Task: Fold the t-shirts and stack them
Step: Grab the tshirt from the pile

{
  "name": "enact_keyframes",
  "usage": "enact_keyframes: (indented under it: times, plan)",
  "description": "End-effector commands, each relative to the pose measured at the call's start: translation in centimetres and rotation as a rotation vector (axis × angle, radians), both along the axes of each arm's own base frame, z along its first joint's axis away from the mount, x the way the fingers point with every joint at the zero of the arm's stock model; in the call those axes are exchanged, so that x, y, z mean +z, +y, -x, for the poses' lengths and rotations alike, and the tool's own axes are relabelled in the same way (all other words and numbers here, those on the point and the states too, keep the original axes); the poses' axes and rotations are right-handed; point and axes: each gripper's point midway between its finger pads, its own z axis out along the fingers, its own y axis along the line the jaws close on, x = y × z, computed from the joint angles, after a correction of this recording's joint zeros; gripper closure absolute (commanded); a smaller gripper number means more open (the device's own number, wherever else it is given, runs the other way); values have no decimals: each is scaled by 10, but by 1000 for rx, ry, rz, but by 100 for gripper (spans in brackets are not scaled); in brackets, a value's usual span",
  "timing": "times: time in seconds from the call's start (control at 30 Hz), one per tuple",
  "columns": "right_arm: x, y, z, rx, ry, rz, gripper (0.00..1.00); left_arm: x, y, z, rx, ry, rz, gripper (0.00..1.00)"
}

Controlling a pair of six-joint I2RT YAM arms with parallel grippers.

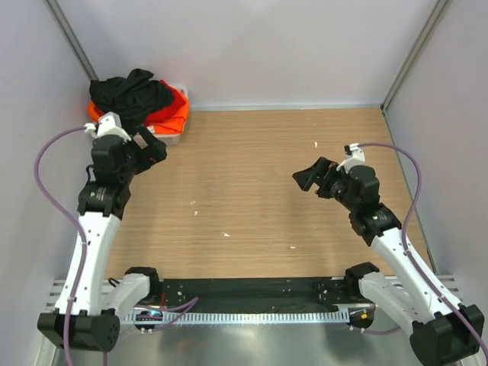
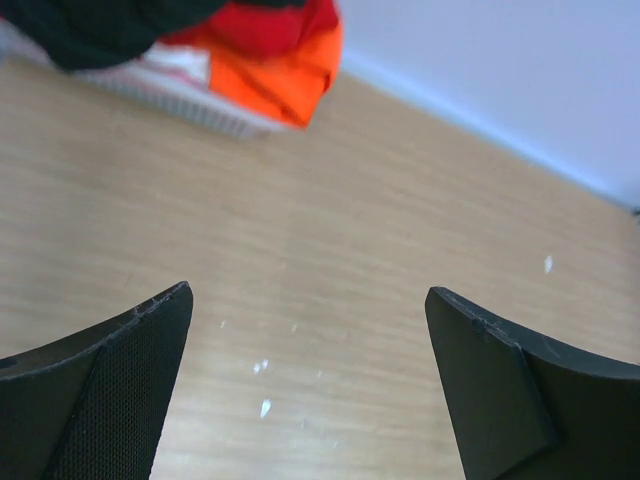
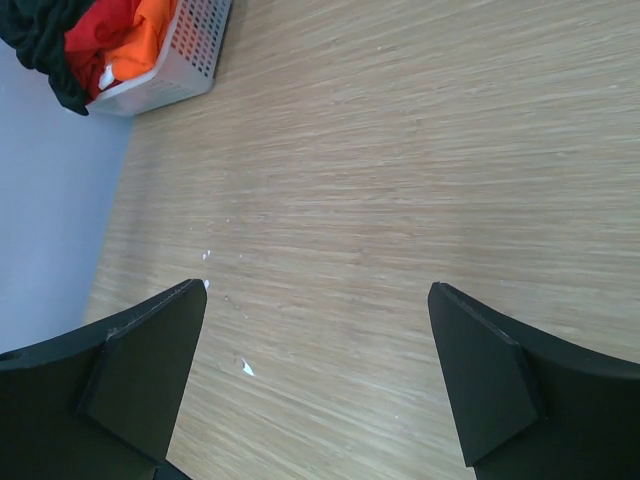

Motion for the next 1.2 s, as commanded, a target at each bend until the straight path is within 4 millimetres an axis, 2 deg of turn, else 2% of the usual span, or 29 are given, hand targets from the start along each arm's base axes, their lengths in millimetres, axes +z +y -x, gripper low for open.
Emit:
enact_keyframes:
  times: [0.0, 0.03, 0.1, 0.17, 0.2, 0.23, 0.27, 0.3, 0.37, 0.4, 0.43, 0.47, 0.5, 0.53, 0.6, 0.63, 0.7, 0.73, 0.83, 0.87, 0.93, 1.0, 1.1, 1.17]
  plan:
    - [24, -17, 11, -85, -53, -5, 0, -20, 7, 12, 48, 145, 14, 0]
    - [32, -31, 14, -153, -93, -5, 0, -22, 6, 8, 43, 155, 33, 0]
    - [30, -32, 23, -150, -109, -20, 0, -7, -17, -5, -94, 119, 110, 0]
    - [28, -31, 31, -137, -96, -27, 0, 5, -4, -23, -25, 141, 175, 0]
    - [20, -30, 35, -127, -50, -22, 0, 10, 11, -29, 56, 140, 146, 0]
    - [14, -25, 37, -101, -18, -22, 0, 11, 17, -36, 89, 152, 136, 0]
    - [9, -15, 44, -34, 10, -35, 0, 2, 27, -47, 140, 182, 113, 0]
    - [2, -11, 47, -8, 43, -35, 0, 16, 34, -55, 175, 158, 101, 0]
    - [-7, -1, 55, 57, 73, -51, 0, 16, 43, -66, 212, 190, 68, 0]
    - [-10, -2, 57, 56, 84, -46, 0, 20, 46, -84, 222, 200, 61, 0]
    - [-10, -4, 59, 52, 84, -40, 0, 23, 50, -92, 244, 202, 50, 0]
    - [-10, -8, 61, 48, 76, -16, 0, 19, 52, -100, 254, 230, 41, 0]
    - [-5, -10, 62, 44, 61, -4, 0, 4, 55, -116, 262, 273, 27, 0]
    - [-3, -12, 62, 37, 52, 8, 0, 22, 60, -128, 279, 234, 18, 0]
    - [1, -14, 64, 49, 40, 38, 0, 22, 66, -141, 309, 243, -2, 1]
    - [3, -14, 64, 50, 38, 42, 0, 17, 69, -159, 316, 254, -15, 1]
    - [5, -14, 64, 62, 42, 58, 0, 11, 77, -171, 346, 276, -42, 2]
    - [5, -13, 64, 70, 44, 62, 0, 11, 79, -185, 345, 273, -59, 2]
    - [3, -13, 64, 84, 52, 92, 0, -6, 85, -202, 352, 308, -98, 4]
    - [2, -13, 64, 87, 52, 96, 0, -18, 87, -212, 355, 321, -105, 5]
    - [-2, -13, 62, 90, 56, 104, 0, -25, 89, -222, 348, 315, -106, 6]
    - [-8, -11, 61, 99, 63, 102, 0, -34, 89, -238, 341, 296, -103, 11]
    - [-17, -8, 58, 112, 85, 101, 0, -41, 94, -254, 354, 283, -102, 17]
    - [-22, -6, 57, 127, 104, 106, 0, -44, 96, -261, 355, 279, -98, 18]
